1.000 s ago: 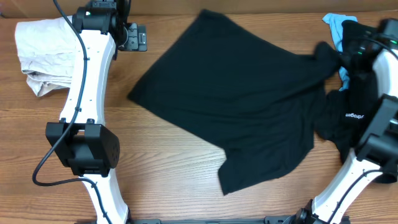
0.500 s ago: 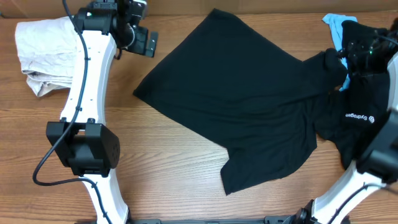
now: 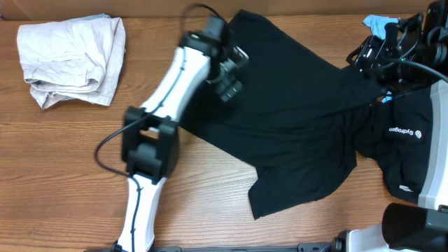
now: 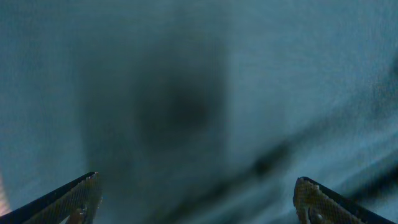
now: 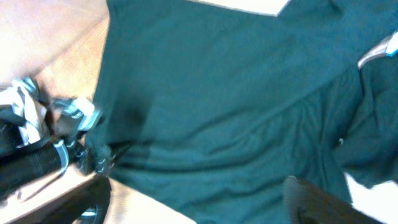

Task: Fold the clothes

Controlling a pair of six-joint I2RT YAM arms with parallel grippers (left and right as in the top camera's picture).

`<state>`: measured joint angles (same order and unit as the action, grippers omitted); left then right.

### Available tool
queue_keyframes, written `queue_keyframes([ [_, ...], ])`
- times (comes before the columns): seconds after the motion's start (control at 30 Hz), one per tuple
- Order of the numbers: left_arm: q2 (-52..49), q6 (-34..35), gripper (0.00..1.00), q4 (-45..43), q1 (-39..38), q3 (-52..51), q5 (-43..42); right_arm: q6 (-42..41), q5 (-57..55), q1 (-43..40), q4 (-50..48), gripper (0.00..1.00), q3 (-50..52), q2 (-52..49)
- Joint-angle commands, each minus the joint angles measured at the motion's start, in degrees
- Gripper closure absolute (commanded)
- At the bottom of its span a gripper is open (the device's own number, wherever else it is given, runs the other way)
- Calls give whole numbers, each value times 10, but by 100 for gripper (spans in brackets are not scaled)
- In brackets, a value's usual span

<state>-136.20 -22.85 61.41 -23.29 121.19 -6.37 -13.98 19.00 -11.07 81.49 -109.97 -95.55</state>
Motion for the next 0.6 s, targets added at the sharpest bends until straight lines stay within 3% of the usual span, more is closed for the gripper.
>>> queue_keyframes([
  [0.0, -30, 9, 0, -5, -12, -3, 25, 3, -10, 8, 13, 5, -8, 23],
  [0.33, -62, 69, 0, 11, -7, -3, 24, 3, -24, 9, 47, 4, -7, 24],
  [0.57, -75, 182, 0, 66, 39, -4, 32, 3, -25, 15, 53, 4, 2, 23],
])
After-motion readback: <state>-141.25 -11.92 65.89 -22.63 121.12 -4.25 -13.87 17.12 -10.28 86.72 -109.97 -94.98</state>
